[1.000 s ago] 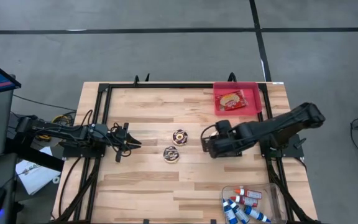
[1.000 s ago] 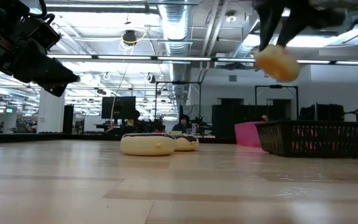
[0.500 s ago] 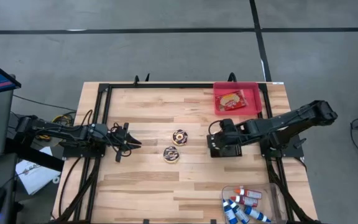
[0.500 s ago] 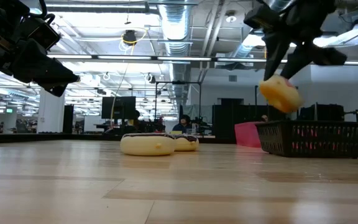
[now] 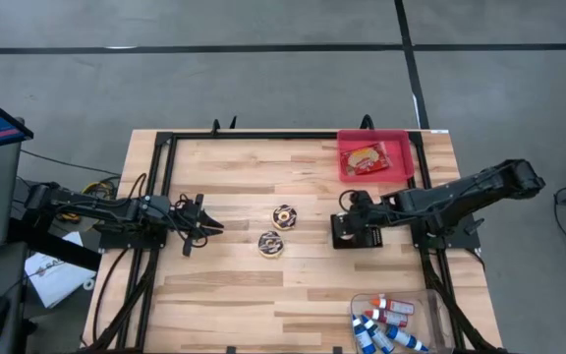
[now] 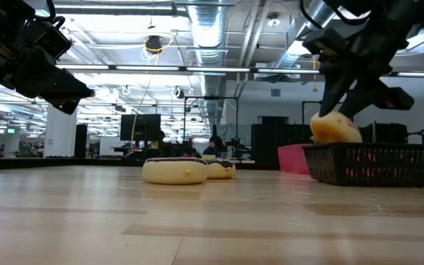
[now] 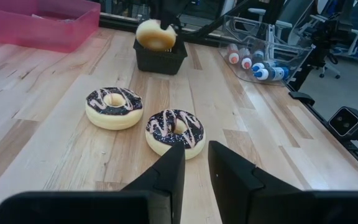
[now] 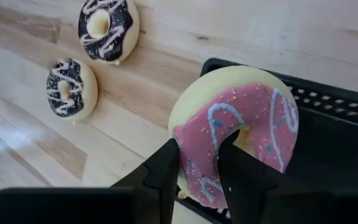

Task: Pick & Place Food Item
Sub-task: Put the pink donut into the black bin

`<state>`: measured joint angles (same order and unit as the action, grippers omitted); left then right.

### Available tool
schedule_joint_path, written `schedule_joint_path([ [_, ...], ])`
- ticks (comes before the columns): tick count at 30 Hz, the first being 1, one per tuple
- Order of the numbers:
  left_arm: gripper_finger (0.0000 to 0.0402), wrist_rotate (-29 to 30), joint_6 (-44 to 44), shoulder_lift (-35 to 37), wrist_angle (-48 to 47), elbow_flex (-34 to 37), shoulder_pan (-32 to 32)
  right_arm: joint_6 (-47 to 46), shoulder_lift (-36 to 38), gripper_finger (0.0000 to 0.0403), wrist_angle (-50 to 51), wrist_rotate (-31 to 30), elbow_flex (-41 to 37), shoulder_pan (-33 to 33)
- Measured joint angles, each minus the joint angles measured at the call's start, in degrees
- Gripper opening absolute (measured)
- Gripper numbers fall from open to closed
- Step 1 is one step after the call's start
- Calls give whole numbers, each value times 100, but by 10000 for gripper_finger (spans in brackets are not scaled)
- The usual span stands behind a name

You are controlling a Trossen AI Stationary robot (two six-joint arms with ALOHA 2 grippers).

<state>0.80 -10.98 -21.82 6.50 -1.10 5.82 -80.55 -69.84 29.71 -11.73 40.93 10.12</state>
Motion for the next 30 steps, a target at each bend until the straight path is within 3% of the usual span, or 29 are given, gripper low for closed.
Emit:
schedule_joint_path([
  [4,68,0,0,0,0,0,0,19,22,103,-378,139,-206,-83],
  [30,68,2,0,1,0,0,0,-37,4,103,-361,-52,-206,84],
])
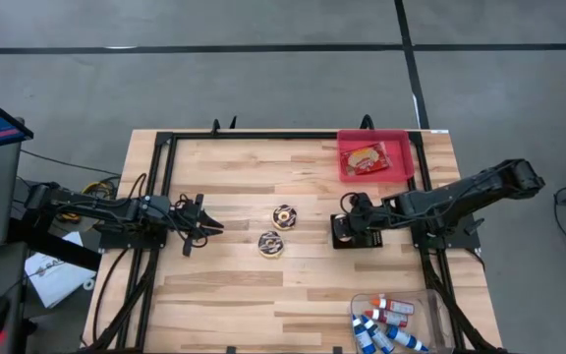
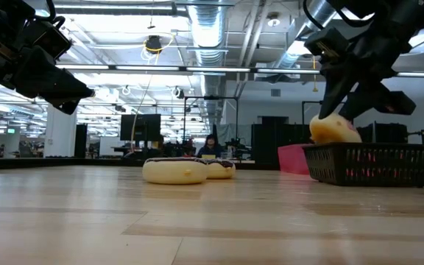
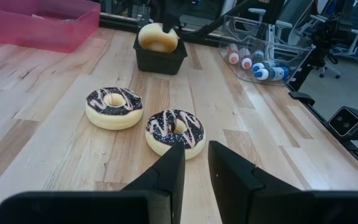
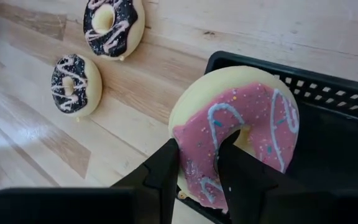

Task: Pick & Place Food Item
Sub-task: Put the pink donut into the black bin, then put the top brown donut into the black bin

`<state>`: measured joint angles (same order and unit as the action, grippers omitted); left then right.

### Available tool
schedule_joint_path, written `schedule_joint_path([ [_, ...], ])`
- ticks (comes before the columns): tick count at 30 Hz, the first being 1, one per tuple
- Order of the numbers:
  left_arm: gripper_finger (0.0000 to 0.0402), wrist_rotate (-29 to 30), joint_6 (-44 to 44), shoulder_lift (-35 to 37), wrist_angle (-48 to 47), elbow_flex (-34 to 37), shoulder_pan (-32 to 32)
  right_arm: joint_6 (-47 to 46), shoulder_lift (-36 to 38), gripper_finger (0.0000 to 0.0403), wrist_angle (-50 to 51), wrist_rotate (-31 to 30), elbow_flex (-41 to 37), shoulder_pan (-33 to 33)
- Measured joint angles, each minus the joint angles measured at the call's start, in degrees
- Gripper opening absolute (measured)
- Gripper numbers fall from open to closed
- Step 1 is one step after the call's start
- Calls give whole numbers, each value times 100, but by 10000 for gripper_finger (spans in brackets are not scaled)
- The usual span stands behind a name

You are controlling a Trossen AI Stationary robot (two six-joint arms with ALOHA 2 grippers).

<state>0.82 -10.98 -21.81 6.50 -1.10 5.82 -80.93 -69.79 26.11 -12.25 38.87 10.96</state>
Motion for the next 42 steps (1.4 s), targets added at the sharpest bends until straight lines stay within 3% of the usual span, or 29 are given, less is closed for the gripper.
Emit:
schedule_joint_path([
  [9,68,0,0,-1,2,0,-2,-59,-333,110,-169,19,0,72],
  [25,68,-1,0,1,48,0,0,-29,-385,216,-227,22,2,96],
  [35,68,-2,-2,1,46,0,0,-111,-355,220,-109,-131,44,92],
  [42,68,-2,0,1,44,0,-2,447,-357,221,-338,-400,813,275],
])
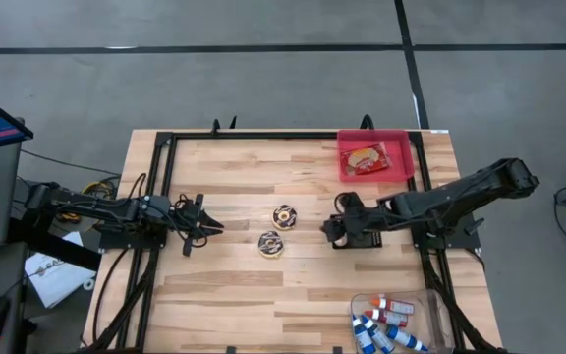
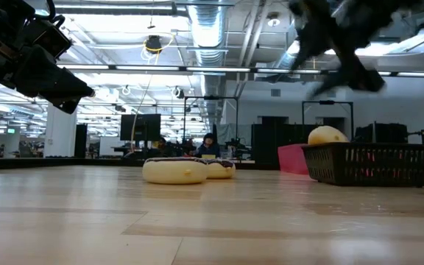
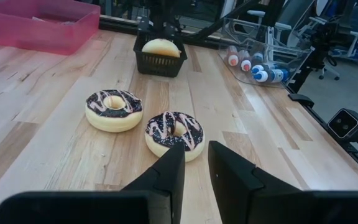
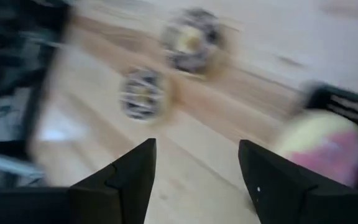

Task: Pick & Place Food Item
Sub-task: Put the top brown donut into the black bin

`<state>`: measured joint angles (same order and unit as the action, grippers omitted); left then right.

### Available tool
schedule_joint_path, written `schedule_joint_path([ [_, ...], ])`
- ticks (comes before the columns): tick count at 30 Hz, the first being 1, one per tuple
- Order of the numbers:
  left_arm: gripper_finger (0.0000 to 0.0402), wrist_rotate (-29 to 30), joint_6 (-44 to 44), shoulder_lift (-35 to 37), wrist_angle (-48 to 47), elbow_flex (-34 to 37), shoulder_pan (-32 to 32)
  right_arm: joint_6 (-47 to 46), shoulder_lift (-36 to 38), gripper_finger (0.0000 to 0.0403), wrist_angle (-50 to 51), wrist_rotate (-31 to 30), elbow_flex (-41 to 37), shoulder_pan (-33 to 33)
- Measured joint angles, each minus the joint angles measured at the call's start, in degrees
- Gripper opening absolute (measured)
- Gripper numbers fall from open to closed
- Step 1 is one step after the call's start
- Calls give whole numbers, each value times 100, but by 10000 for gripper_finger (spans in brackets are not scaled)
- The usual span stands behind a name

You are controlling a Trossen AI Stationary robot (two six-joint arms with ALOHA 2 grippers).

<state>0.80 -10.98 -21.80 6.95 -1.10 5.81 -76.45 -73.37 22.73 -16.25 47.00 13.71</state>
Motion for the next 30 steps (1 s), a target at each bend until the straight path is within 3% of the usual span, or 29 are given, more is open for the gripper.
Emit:
schedule_joint_path([
  [5,68,1,0,-2,0,0,-1,349,-345,216,437,-143,740,-57],
  [8,68,0,-2,0,11,0,0,576,-1002,210,1177,-51,1338,-362],
  [18,68,2,0,-2,119,0,0,2563,-3282,219,2773,348,3744,-1406],
  [24,68,0,0,-2,126,0,2,3075,-4186,239,3381,776,4337,-1817],
  [30,68,2,0,-2,126,0,1,3089,-4375,240,3208,932,4555,-1863],
])
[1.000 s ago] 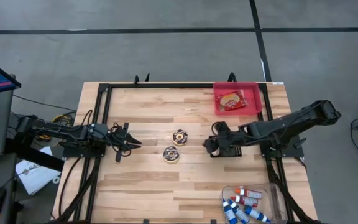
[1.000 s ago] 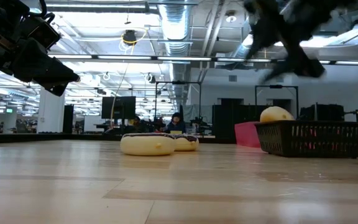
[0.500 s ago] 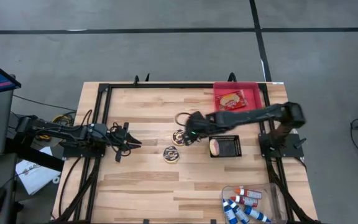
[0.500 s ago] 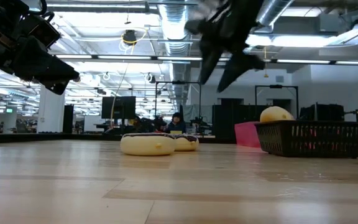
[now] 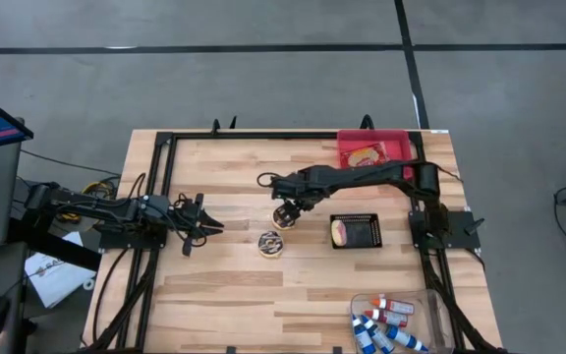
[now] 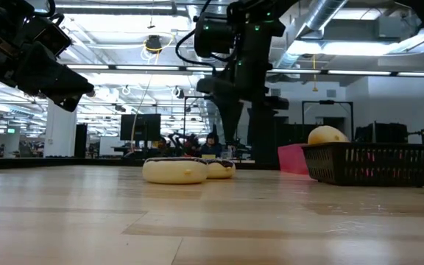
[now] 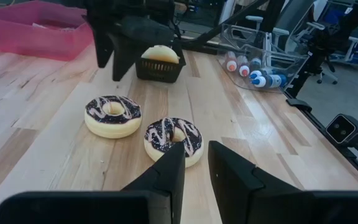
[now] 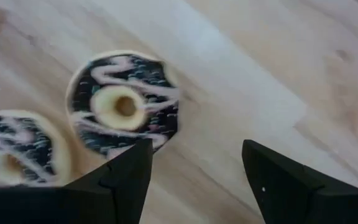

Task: Pick & Place Food Item
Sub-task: Put the top brown donut into the black bin

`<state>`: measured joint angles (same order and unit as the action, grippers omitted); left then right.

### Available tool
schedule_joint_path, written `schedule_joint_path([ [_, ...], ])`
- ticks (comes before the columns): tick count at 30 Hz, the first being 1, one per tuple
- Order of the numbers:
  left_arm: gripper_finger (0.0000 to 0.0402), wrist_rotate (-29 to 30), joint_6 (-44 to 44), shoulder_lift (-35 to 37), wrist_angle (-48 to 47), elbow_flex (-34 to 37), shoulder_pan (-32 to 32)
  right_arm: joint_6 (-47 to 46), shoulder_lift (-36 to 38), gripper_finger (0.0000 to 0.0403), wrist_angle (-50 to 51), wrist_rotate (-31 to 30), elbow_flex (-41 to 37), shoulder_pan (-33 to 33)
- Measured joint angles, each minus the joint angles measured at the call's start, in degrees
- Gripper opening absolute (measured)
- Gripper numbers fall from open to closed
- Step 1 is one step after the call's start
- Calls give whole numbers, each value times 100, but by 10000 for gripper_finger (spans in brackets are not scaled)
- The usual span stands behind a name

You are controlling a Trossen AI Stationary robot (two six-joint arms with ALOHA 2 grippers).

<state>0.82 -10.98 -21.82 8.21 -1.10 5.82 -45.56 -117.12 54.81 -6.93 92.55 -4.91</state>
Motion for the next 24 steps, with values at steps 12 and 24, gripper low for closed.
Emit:
schedule_joint_path([
  [12,68,-2,0,0,-2,0,0,-337,-337,240,-584,283,13,34],
  [24,68,0,0,1,-4,0,-1,-395,-409,240,-849,259,5,-50],
])
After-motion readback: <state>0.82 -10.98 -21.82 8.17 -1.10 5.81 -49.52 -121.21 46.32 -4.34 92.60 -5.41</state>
